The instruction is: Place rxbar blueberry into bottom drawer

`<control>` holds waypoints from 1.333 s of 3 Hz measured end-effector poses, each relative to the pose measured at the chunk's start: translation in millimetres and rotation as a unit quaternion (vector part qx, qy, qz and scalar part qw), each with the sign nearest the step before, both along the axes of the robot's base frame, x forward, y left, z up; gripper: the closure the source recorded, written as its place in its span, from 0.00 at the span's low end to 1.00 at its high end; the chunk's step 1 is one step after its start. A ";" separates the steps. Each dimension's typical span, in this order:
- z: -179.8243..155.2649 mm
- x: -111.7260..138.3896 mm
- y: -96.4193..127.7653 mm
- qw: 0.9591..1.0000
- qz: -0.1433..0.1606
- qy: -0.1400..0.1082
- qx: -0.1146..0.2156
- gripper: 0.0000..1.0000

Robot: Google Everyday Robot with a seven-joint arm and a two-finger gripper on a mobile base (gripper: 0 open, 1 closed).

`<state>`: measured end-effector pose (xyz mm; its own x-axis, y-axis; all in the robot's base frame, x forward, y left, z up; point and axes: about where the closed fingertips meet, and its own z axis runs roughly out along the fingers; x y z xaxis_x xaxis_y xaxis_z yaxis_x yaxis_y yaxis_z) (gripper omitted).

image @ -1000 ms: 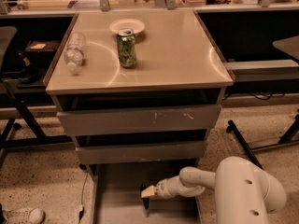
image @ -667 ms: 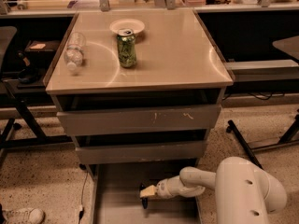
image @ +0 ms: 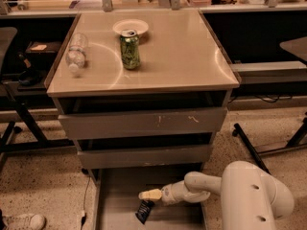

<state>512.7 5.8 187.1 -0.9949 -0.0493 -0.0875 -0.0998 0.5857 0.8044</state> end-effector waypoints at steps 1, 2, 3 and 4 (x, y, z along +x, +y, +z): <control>5.7 -2.3 -1.1 1.000 -0.001 -0.003 0.007 0.00; 44.4 1.5 -25.0 0.999 -0.025 -0.044 0.006 0.00; 103.1 -4.2 -67.8 0.993 -0.077 -0.085 -0.008 0.00; 128.8 -8.5 -114.0 0.986 -0.118 -0.112 -0.044 0.00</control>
Offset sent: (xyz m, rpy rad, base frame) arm -0.0240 -0.0936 0.1175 -0.0110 -0.1841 -0.1603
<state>504.2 -108.2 315.9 -0.9361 0.1644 -0.3110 -0.1208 0.6800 0.7232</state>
